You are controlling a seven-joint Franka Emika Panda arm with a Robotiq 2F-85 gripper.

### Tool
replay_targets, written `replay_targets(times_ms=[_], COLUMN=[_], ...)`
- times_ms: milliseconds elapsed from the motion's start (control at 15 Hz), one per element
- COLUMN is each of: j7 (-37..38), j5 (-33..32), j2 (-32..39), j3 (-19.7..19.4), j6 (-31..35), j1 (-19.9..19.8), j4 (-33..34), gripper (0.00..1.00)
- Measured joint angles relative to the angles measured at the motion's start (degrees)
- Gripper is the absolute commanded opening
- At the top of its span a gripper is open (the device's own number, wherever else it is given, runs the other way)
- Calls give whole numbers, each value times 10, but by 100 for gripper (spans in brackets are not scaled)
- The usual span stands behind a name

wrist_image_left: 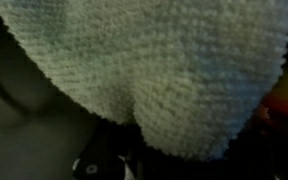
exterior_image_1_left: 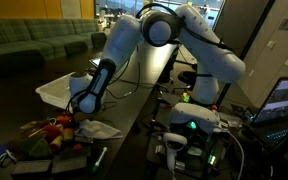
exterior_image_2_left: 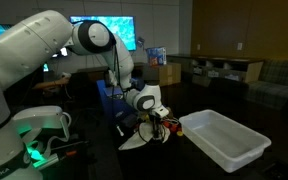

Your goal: Use the towel to push the items that are on the table to the left

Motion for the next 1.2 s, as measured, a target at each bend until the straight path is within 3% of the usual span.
replay_targets(times_ms=[667, 1200], j7=[-1, 0], j5=[-1, -3], j2=[-22, -12], j3=[-54, -102], j6=[16, 23], j1=[-24, -35], j4=[-63, -64], gripper=[0, 0])
